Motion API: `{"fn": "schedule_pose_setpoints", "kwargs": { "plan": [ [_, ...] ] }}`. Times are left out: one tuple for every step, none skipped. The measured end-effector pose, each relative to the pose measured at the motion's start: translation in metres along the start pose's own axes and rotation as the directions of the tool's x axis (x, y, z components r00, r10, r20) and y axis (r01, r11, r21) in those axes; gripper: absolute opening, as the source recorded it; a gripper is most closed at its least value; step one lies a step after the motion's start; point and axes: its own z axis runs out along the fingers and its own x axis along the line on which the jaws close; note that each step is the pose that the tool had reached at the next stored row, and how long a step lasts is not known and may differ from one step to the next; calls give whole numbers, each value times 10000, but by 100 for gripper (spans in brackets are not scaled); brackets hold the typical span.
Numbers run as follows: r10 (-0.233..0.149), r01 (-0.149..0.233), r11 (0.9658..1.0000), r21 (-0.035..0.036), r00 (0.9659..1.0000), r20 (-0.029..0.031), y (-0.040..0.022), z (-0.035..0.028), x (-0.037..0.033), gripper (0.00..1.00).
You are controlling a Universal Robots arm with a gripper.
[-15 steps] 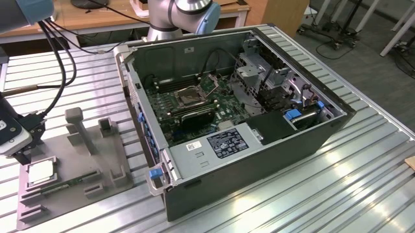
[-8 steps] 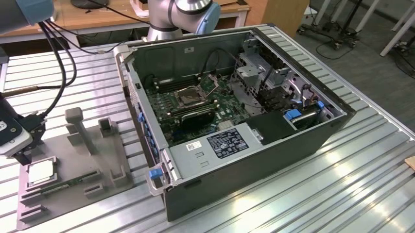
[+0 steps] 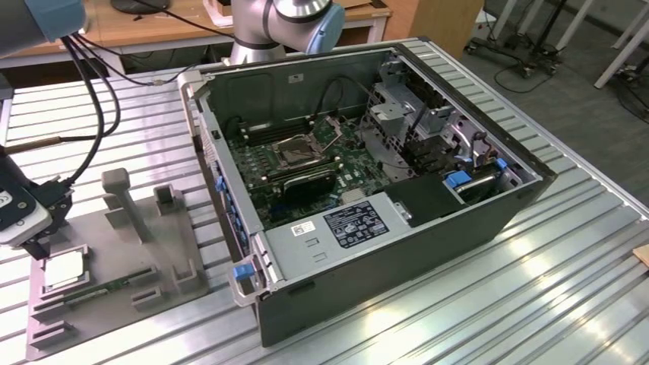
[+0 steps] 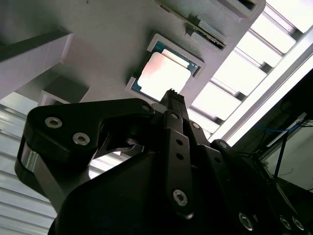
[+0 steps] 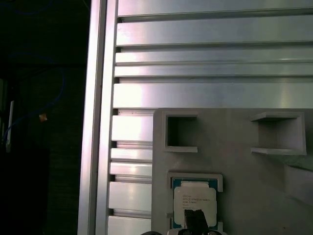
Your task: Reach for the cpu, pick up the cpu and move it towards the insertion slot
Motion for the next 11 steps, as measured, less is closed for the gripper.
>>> {"fn": "schedule_pose_setpoints", "kwargs": {
  "plan": [
    [0, 0, 10000, 0, 10000, 0, 0, 1, 0, 11],
    [0, 0, 10000, -2, 10000, 3, 0, 6, 0, 11],
    [0, 0, 10000, -2, 10000, 4, 0, 11, 0, 11],
    [0, 0, 10000, -1, 10000, 2, 0, 16, 0, 11],
    [0, 0, 10000, 0, 10000, 0, -1, 21, 0, 11],
    [0, 0, 10000, -1, 10000, 2, -1, 28, 0, 11],
    [0, 0, 10000, 0, 10000, 1, -1, 35, 0, 11],
    [0, 0, 10000, 0, 10000, 1, -1, 44, 0, 11],
    [0, 0, 10000, 0, 10000, 0, -1, 53, 0, 11],
    [0, 0, 10000, 0, 10000, 1, -2, 63, 0, 11],
    [1, -1, 10000, 0, 10000, 0, -4, 70, 1, 11]
  ]
}}
